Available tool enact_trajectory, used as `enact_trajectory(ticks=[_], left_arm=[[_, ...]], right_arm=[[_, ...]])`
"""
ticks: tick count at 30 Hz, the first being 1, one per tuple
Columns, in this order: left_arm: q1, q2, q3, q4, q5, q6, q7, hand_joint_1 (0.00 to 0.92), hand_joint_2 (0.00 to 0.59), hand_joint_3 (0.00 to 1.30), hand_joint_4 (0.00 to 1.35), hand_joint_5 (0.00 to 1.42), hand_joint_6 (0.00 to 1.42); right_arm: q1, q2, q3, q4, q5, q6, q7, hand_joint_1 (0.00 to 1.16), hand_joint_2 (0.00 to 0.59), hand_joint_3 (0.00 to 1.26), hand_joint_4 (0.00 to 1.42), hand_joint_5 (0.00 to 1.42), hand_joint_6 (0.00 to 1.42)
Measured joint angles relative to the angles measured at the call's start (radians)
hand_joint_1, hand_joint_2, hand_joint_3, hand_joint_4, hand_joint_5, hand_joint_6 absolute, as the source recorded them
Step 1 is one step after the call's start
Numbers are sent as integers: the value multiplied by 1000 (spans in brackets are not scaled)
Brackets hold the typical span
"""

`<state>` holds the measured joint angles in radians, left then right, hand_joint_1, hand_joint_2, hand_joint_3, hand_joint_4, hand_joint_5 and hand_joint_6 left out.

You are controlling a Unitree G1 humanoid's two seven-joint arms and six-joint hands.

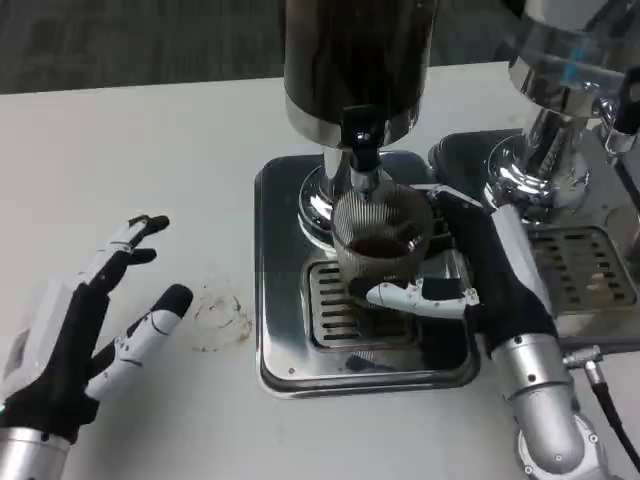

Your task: Grasp the cup under the faucet to collect the drink, then remove the cup.

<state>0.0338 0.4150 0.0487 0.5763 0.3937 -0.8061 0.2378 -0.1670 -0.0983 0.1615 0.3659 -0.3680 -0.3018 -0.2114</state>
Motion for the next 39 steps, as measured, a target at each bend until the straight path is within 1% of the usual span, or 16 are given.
enact_trajectory(ticks=[8, 12, 16, 20, 24, 26, 28, 30, 32, 34, 36, 39], left_arm=[[-10, 1, -27, 18, 0, -14, 0, 0, 173, 209, 81, 244, 140], [-11, 4, -29, 21, 0, -19, 0, 0, 173, 209, 81, 243, 140], [-11, 7, -30, 21, 4, -19, 1, 0, 173, 210, 87, 243, 140], [-10, 36, -36, 6, 94, -21, 51, 0, 173, 210, 89, 238, 140], [-9, 46, -48, 1, 124, -27, 72, 0, 173, 196, 73, 222, 127], [-7, 49, -57, -1, 128, -28, 73, 0, 166, 182, 46, 200, 112], [-4, 56, -60, -9, 131, -28, 73, 0, 161, 155, 5, 164, 88], [4, 65, -60, -28, 139, -27, 77, 0, 156, 115, 0, 137, 70], [25, 85, -60, -62, 164, -27, 82, 0, 149, 76, 0, 124, 61], [47, 94, -59, -84, 169, -27, 83, 0, 150, 40, 0, 101, 51], [75, 99, -57, -106, 183, -26, 103, 0, 150, 33, 0, 97, 48], [129, 123, -51, -157, 229, -25, 142, 0, 139, 17, 0, 74, 28]], right_arm=[[68, -20, 0, -67, 0, 6, 8, 985, 97, 638, 652, 602, 638], [99, -27, 1, -101, 0, 6, 14, 987, 93, 639, 661, 608, 643], [110, -29, 1, -126, 0, 6, 19, 989, 90, 643, 671, 616, 653], [136, -31, 3, -164, 1, 6, 34, 990, 89, 650, 672, 619, 656], [163, -32, 5, -197, 1, 6, 48, 990, 89, 652, 672, 620, 658], [182, -32, 5, -228, 2, 7, 55, 990, 89, 653, 672, 623, 658], [198, -32, 5, -257, 3, 7, 66, 990, 89, 653, 672, 625, 659], [211, -31, 6, -272, 3, 8, 70, 991, 88, 653, 676, 627, 660], [232, -31, 11, -295, 3, 8, 82, 991, 88, 653, 679, 629, 661], [244, -30, 19, -307, 3, 8, 95, 991, 88, 654, 681, 635, 675], [263, -30, 26, -331, 3, 9, 113, 991, 88, 654, 681, 637, 680], [285, -33, 27, -371, 6, 10, 140, 990, 91, 654, 681, 637, 682]])
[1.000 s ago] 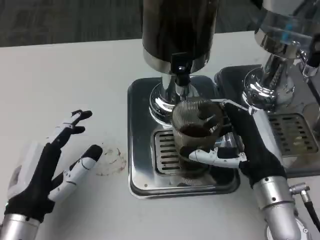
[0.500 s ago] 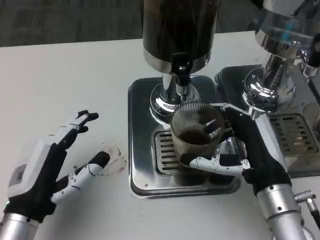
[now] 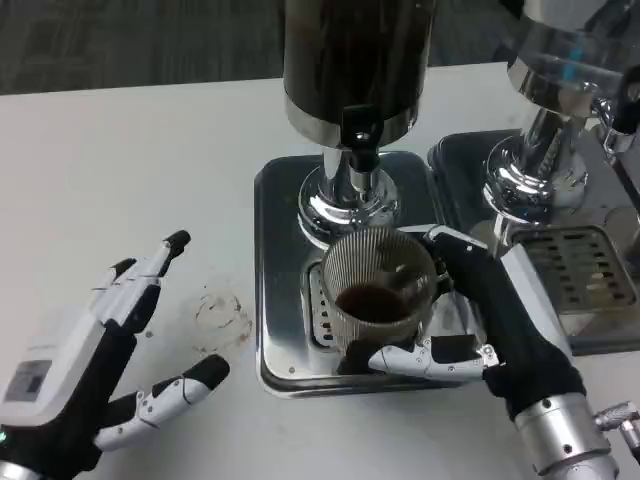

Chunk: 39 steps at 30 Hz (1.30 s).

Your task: Grasp the cup under the faucet to collect the drink, then remove the cup.

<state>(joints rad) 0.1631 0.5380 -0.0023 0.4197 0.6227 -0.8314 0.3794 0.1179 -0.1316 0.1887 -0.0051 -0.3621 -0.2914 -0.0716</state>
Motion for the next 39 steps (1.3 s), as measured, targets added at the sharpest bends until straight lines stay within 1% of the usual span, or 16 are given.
enact_trajectory(ticks=[2, 3, 5, 11, 14, 16, 22, 25, 29, 36, 39], left_arm=[[27, 10, 7, -29, 24, 6, 21, 0, 138, 13, 0, 60, 15], [51, 14, 16, -56, 45, 15, 35, 0, 138, 12, 0, 60, 14], [80, 15, 24, -82, 60, 32, 48, 0, 138, 9, 0, 59, 13], [152, 22, 26, -145, 135, 76, 96, 0, 140, 6, 0, 58, 10], [165, 20, 24, -155, 135, 90, 102, 0, 140, 6, 0, 58, 10], [176, 10, 19, -157, 134, 101, 103, 0, 140, 6, 0, 58, 6], [187, 2, 4, -172, 134, 115, 103, 0, 140, 5, 0, 52, 0], [198, 3, -3, -202, 137, 117, 103, 0, 140, 5, 0, 37, 0], [235, 8, -7, -231, 150, 123, 104, 0, 136, 0, 0, 31, 0], [287, 11, -8, -266, 174, 139, 115, 0, 130, 0, 0, 10, 0], [300, 11, -11, -276, 177, 144, 117, 0, 129, 0, 0, 5, 0]], right_arm=[[11, -1, 0, -18, 8, 0, 14, 981, 93, 654, 681, 645, 684], [27, -6, 0, -43, 20, 1, 34, 979, 94, 654, 681, 646, 684], [45, -11, 1, -72, 33, 1, 55, 978, 94, 654, 681, 647, 685], [70, -40, 16, -168, 31, 5, 103, 975, 95, 654, 681, 647, 687], [72, -40, 23, -180, 31, 6, 119, 974, 95, 654, 681, 646, 688], [75, -40, 28, -181, 31, 10, 128, 974, 95, 654, 681, 646, 688], [76, -40, 27, -181, 39, 29, 153, 973, 95, 659, 698, 646, 688], [76, -53, 26, -192, 48, 51, 190, 973, 95, 661, 699, 646, 698], [88, -78, 20, -233, 74, 78, 235, 973, 95, 666, 699, 646, 708], [122, -88, 16, -279, 99, 98, 283, 970, 99, 668, 699, 650, 712], [128, -92, 15, -288, 113, 104, 291, 968, 102, 668, 699, 661, 713]])
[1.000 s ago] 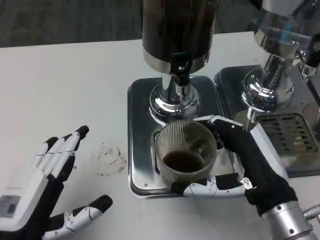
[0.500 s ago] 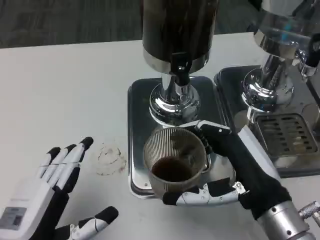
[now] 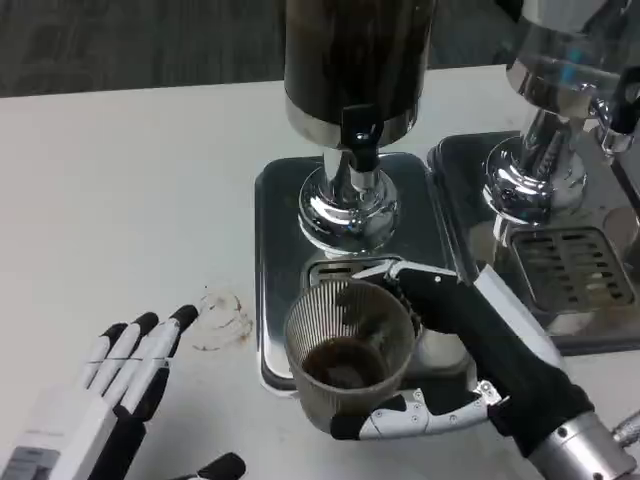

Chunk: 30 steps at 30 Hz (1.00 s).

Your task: Grasp the cup under the faucet to collect the drink, then remove the cup.

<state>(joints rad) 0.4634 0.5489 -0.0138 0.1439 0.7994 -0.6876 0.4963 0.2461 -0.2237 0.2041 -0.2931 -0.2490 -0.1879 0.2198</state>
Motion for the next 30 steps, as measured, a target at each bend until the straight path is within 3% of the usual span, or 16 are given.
enact_trajectory(ticks=[12, 30], left_arm=[[19, -1, -12, -33, 0, 27, 0, 0, 128, 0, 0, 0, 0], [14, 0, -22, -33, -7, 27, -6, 0, 134, 0, 0, 0, 0]], right_arm=[[25, -12, 0, -42, 3, 23, 13, 973, 105, 669, 709, 664, 713], [40, 18, -1, -63, 1, 42, -2, 980, 112, 672, 709, 664, 713]])
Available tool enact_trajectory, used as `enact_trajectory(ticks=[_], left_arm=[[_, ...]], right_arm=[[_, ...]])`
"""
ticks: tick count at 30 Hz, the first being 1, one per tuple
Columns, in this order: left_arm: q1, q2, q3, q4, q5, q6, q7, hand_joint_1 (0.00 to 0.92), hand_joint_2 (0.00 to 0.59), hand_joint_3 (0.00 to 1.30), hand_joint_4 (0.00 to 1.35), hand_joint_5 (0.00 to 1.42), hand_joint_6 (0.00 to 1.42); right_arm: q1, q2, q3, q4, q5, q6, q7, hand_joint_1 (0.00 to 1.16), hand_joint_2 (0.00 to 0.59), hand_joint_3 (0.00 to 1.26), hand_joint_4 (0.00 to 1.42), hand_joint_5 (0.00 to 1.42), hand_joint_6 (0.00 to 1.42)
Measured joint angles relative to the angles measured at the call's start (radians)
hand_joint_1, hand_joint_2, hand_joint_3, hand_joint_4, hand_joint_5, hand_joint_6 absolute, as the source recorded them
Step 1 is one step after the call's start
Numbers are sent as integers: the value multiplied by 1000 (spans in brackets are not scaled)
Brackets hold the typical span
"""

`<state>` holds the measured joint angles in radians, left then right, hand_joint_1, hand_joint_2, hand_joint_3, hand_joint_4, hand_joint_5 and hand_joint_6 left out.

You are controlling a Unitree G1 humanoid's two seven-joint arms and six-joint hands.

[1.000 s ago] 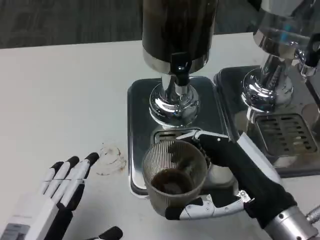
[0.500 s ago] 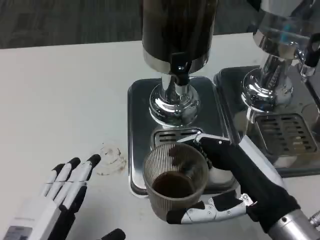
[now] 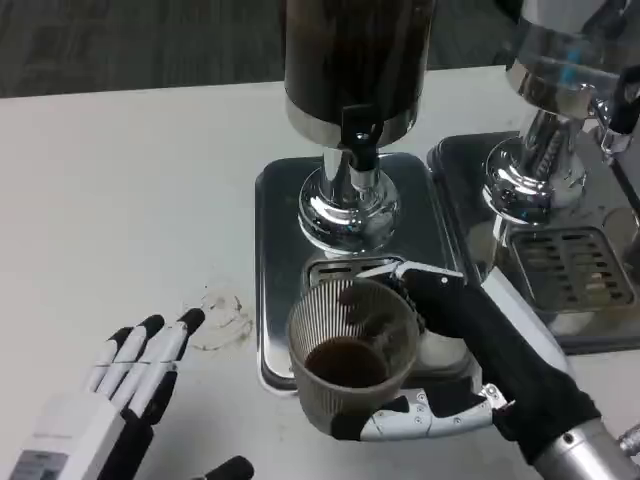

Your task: Grasp the cup under the faucet to collect the drink, then remove the cup.

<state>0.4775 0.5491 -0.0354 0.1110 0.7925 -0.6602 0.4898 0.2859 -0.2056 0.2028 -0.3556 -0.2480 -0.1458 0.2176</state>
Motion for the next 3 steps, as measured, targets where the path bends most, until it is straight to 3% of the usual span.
enact_trajectory(ticks=[3], left_arm=[[-2, 0, -4, 0, 0, 0, 0, 0, 134, 0, 0, 0, 0]], right_arm=[[0, 2, 0, 0, 0, 2, -3, 980, 113, 674, 709, 664, 713]])
